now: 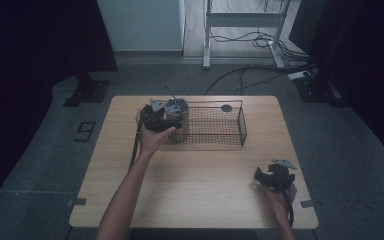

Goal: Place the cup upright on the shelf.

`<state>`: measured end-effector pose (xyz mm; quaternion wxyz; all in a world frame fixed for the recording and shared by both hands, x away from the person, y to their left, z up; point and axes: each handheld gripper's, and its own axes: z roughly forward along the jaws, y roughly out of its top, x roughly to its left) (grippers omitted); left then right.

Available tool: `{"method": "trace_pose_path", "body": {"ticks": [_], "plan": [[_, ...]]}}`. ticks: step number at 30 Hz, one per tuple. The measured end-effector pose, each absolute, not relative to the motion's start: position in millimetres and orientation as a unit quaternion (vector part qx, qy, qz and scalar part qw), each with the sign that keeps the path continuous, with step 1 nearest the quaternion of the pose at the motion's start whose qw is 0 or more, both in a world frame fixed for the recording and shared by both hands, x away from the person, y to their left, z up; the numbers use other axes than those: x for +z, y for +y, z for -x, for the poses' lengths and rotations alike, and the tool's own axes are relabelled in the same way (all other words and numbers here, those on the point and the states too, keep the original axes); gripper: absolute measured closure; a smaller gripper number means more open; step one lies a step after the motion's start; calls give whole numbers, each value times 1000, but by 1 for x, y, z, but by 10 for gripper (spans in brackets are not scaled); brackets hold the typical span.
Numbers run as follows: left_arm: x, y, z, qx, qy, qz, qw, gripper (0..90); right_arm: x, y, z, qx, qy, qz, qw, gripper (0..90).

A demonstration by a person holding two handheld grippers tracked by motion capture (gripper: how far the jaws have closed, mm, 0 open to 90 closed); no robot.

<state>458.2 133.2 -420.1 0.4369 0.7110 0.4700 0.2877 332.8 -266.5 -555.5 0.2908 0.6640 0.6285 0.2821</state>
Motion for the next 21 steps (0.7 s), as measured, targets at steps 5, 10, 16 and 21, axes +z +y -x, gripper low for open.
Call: {"method": "trace_pose_path", "body": {"ticks": [5, 10, 16, 21], "plan": [[-423, 141, -443, 282, 464, -719, 434, 3, -555, -266, -333, 282, 628, -664, 291, 133], [-428, 147, -432, 277, 461, -718, 442, 15, -556, -267, -333, 282, 629, -664, 291, 132], [-430, 155, -422, 264, 463, -716, 450, 23, -555, -266, -333, 282, 627, -665, 290, 132], [-432, 159, -408, 253, 452, -724, 455, 24, -555, -266, -333, 282, 628, -665, 290, 132]]}}
